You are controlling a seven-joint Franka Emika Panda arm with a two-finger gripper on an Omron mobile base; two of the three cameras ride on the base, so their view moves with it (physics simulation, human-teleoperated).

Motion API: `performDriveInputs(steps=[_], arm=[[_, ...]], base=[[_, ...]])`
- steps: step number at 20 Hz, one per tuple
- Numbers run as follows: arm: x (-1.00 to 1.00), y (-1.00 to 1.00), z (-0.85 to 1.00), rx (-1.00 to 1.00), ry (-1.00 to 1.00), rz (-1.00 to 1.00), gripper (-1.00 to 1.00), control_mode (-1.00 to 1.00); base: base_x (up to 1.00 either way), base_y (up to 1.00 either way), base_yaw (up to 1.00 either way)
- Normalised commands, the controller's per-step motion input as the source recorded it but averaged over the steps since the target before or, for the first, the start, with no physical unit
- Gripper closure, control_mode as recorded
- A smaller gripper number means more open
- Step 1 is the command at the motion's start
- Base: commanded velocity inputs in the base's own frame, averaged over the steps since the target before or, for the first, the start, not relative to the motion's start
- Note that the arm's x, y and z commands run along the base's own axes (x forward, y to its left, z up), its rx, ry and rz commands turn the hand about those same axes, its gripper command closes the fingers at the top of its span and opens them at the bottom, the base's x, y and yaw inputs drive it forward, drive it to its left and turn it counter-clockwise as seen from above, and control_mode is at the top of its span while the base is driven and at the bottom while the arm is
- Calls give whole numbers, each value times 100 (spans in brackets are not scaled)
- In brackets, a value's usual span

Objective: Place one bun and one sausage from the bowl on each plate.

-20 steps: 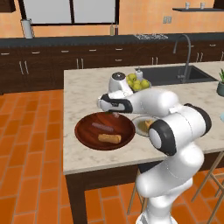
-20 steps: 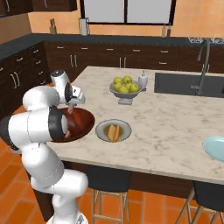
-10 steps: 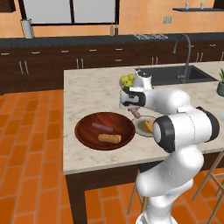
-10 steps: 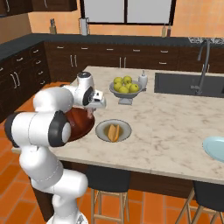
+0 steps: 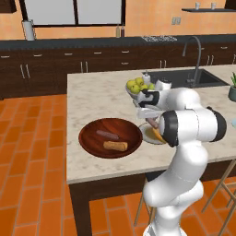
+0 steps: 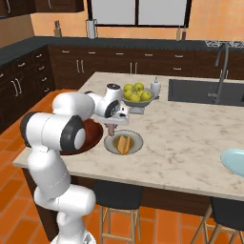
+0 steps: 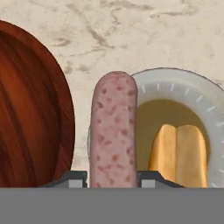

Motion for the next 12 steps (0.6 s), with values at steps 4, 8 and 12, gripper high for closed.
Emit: performDriveInputs(steps=[4, 8, 12], arm=[[7, -32, -7, 27, -1, -8, 100, -100], [5, -7, -39, 0, -4, -10, 100, -100], [0, 0, -41, 0, 0, -15, 100, -100]], base=[[0, 0, 0], [0, 0, 0], [0, 0, 0]])
